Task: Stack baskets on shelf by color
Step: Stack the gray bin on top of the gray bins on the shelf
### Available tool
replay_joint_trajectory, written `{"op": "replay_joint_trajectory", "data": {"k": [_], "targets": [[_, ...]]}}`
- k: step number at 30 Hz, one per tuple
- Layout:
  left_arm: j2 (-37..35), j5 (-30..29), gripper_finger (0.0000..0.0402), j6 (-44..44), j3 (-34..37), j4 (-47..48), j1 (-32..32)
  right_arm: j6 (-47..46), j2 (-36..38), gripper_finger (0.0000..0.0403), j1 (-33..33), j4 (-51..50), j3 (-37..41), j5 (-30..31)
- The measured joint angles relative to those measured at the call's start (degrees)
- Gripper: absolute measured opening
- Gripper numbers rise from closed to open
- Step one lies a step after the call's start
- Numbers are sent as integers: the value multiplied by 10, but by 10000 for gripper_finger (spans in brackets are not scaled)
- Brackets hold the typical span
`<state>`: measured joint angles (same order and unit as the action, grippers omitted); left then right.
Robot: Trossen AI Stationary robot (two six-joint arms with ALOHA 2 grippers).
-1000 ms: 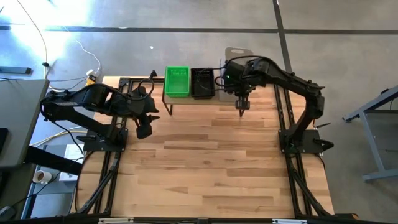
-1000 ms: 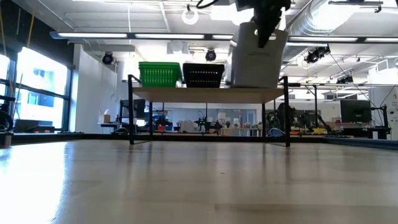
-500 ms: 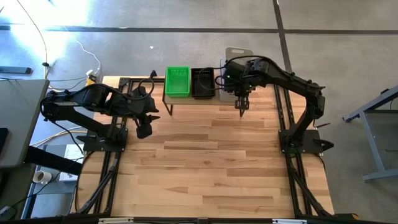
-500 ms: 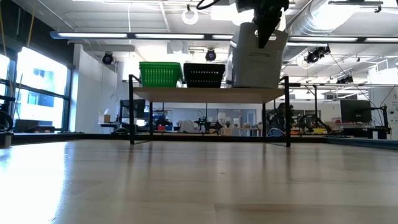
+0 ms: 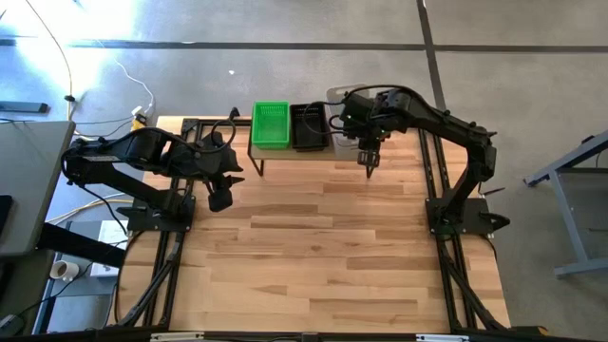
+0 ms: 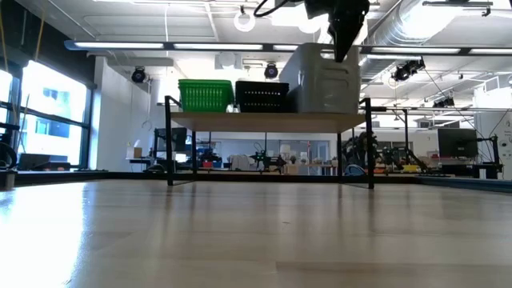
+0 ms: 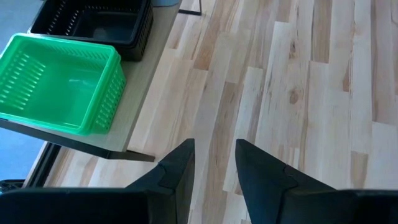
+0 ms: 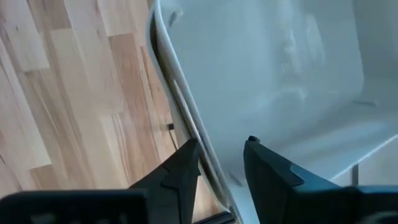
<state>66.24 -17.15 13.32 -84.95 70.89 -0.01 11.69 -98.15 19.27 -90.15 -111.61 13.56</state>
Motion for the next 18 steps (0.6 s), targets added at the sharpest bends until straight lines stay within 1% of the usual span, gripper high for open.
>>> {"op": "replay_joint_trajectory", "data": {"k": [4, 7, 11, 15, 18], "targets": [[0, 0, 106, 0, 0, 0, 0, -11, -1, 118, -1, -2, -14, -1], [0, 0, 106, 0, 0, 0, 0, -21, -1, 119, -5, -2, -45, -2], [0, 0, 106, 0, 0, 0, 0, -61, 0, 119, -13, 1, -90, -5], [0, 0, 106, 0, 0, 0, 0, -88, 0, 119, -27, 1, -108, -52], [0, 0, 106, 0, 0, 0, 0, -105, 0, 119, -38, 2, -104, -62]]}}
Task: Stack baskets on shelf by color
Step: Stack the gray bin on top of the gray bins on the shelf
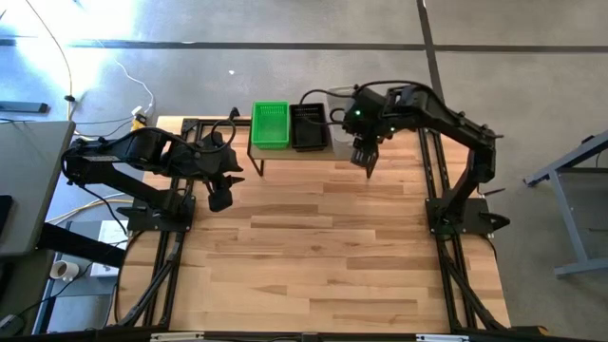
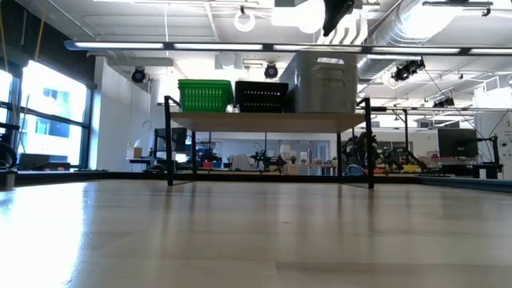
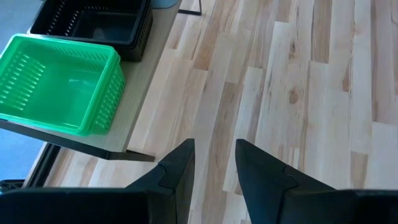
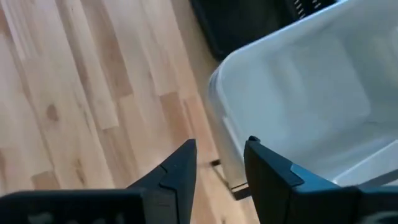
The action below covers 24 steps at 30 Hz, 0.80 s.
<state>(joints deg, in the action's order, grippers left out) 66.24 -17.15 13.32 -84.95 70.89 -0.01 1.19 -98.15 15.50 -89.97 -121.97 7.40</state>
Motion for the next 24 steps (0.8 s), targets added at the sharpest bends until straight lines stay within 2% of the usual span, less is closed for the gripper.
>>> {"op": "replay_joint_trajectory", "data": {"k": [2, 6, 9, 14, 19, 24], "targets": [[0, 0, 106, 0, 0, 0, 0, -10, 0, 119, -4, -1, 14, -8], [0, 0, 106, 0, 0, 0, 0, -9, 0, 119, -10, 3, 47, -64], [0, 0, 106, -2, 0, 0, 0, -1, -1, 119, -22, 27, 78, -70], [0, 0, 106, -11, 0, 0, 0, 8, -1, 119, -38, 76, 117, -67], [0, 0, 106, -11, 0, 0, 0, 13, -1, 119, -40, 119, 146, -11], [0, 0, 106, -15, 0, 0, 0, 13, 0, 119, -29, 142, 174, -6]]}}
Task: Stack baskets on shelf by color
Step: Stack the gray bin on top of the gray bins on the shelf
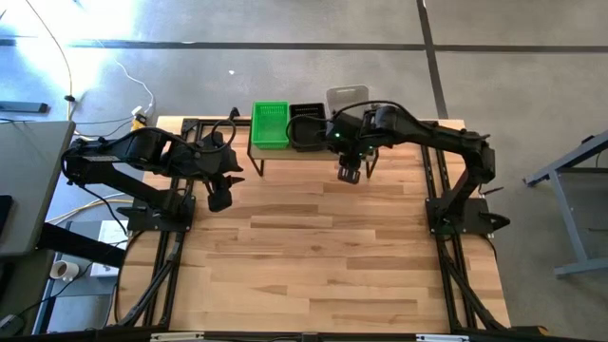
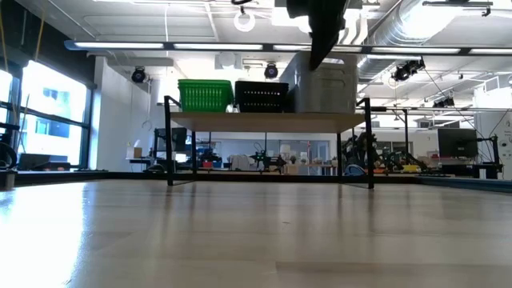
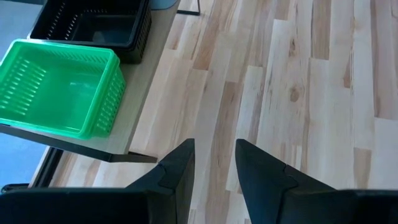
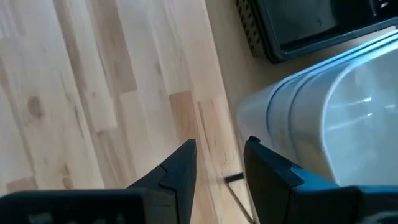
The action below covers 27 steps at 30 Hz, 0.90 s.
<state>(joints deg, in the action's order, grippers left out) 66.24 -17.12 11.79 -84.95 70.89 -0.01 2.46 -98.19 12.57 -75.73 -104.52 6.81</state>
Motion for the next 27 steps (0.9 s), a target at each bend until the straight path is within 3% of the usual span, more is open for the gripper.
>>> {"op": "replay_joint_trajectory", "data": {"k": [14, 27], "targets": [[0, 0, 106, -9, 0, 0, 0, 0, 0, 118, 15, 68, 20, 45], [0, 0, 106, -10, 0, 0, 0, -28, 0, 118, 27, 67, -5, 25]]}}
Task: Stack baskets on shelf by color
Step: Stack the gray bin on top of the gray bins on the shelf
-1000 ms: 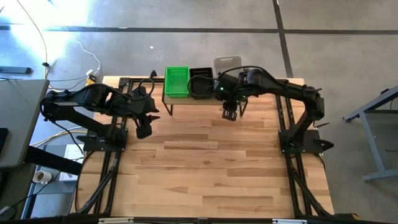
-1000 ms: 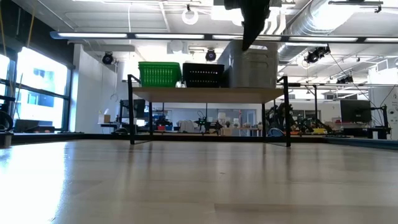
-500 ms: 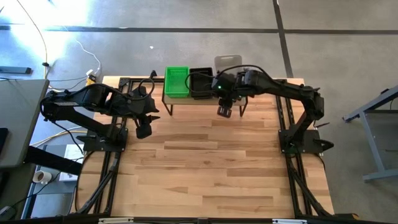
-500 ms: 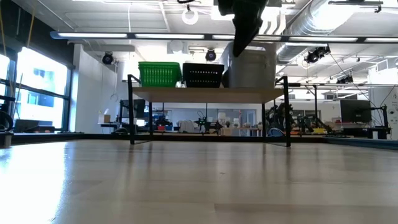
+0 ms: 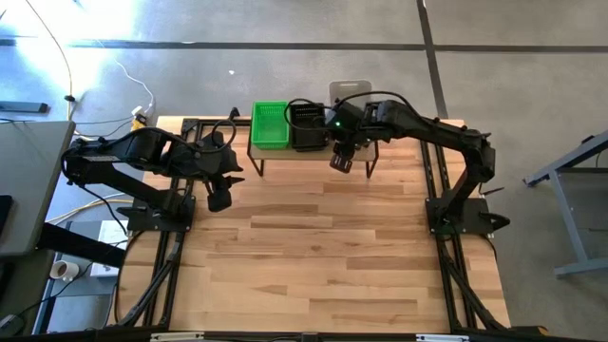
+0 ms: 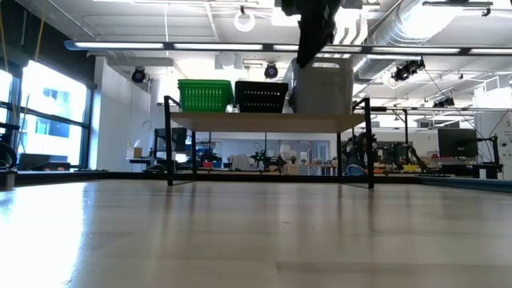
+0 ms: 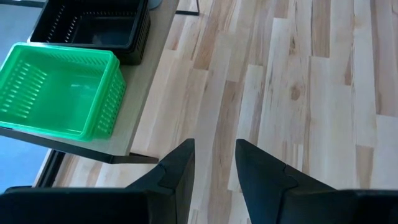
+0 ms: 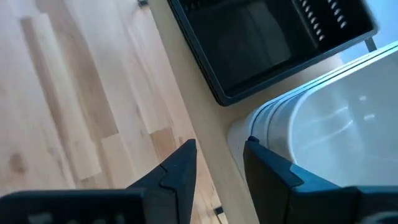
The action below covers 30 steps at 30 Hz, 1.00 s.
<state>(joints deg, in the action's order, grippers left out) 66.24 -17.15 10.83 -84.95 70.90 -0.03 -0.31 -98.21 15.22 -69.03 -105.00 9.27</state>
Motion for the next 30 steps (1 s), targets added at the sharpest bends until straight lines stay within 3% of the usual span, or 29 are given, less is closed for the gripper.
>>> {"op": "replay_joint_trajectory", "data": {"k": [3, 7, 16, 21, 30], "targets": [[0, 0, 106, 0, 0, 0, 0, -10, 0, 118, -10, -25, -36, -1], [0, 0, 106, 1, 0, 0, 0, -8, 1, 118, -15, -59, -89, 41], [0, -2, 106, 0, 0, 0, 0, -14, 1, 118, 42, -134, -143, 143], [0, -2, 106, 0, 0, 0, 0, -25, -10, 118, 80, -207, -142, 121], [0, -1, 106, 0, 0, 0, 0, -26, -29, 118, 82, -210, -141, 65]]}}
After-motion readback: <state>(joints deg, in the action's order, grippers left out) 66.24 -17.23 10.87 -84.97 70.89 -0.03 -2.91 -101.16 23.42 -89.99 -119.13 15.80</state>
